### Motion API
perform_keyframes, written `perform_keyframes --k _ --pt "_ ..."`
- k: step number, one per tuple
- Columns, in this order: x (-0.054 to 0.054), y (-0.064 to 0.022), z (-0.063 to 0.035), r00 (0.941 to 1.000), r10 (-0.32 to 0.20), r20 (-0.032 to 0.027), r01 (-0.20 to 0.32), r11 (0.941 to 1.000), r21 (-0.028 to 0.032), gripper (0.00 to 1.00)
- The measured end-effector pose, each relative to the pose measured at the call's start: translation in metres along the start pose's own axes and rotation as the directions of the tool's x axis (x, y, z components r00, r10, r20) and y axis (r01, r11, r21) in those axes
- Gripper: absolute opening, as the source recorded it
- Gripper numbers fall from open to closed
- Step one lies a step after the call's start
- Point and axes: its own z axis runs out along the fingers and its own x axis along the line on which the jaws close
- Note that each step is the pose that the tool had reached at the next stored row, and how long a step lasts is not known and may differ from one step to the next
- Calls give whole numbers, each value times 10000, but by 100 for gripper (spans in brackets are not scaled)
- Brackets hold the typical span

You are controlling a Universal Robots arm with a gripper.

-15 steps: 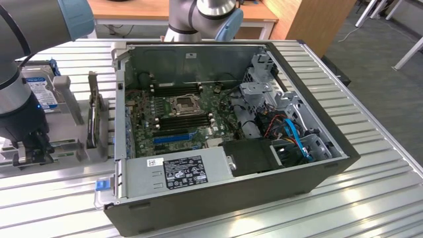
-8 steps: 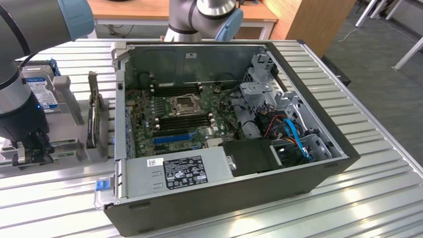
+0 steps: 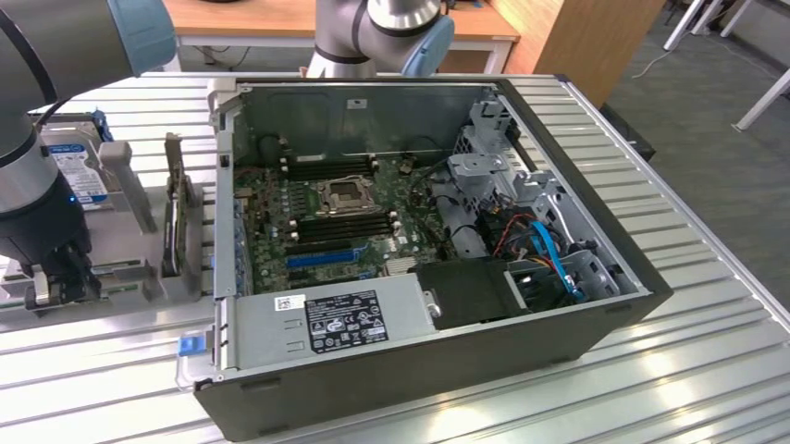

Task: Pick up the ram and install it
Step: 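Pick up the ram and move it above insertion slot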

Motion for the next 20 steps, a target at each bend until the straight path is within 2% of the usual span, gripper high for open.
perform_keyframes --k 10,12,20 --pt "0 0 0 10000 0 0 0 10000 0 16" --pt "0 0 0 10000 1 -1 -1 10000 0 12" --pt "0 0 0 10000 5 0 -5 10000 0 12"
